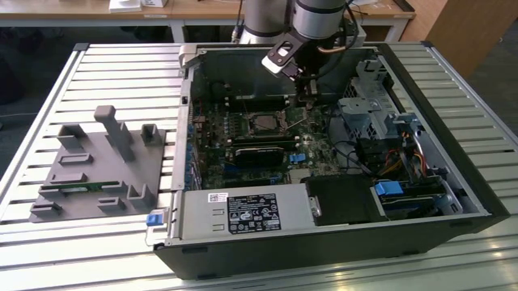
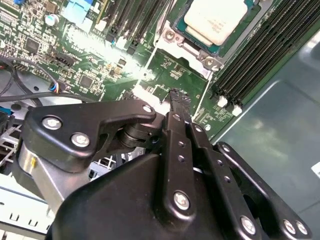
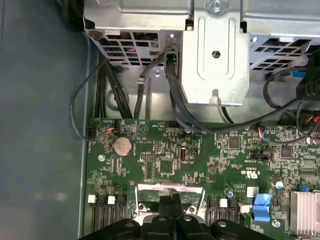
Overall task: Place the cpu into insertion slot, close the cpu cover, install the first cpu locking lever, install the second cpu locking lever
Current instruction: 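Close the cpu cover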
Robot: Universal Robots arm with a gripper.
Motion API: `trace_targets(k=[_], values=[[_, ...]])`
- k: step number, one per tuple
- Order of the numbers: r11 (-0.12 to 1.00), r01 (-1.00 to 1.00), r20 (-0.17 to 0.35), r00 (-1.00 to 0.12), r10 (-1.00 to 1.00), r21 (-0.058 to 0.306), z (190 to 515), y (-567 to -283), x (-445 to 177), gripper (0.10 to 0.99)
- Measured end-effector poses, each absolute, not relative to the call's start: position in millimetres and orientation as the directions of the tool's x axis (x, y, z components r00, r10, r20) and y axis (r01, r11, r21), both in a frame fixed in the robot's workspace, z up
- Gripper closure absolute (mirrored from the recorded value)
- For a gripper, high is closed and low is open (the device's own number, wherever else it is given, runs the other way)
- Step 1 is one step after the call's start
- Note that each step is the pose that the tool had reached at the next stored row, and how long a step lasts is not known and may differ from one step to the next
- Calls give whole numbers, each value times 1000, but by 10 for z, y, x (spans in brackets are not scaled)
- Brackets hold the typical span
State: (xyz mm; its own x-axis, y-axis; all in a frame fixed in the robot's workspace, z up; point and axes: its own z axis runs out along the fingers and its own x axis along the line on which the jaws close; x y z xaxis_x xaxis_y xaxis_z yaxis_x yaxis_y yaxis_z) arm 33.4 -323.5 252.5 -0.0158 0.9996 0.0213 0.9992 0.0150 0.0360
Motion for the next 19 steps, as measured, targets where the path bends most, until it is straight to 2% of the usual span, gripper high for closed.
trace_targets(k=[19], values=[[15, 999, 20, -16, 1000, 35, 2513, -3233, 547, 980]])
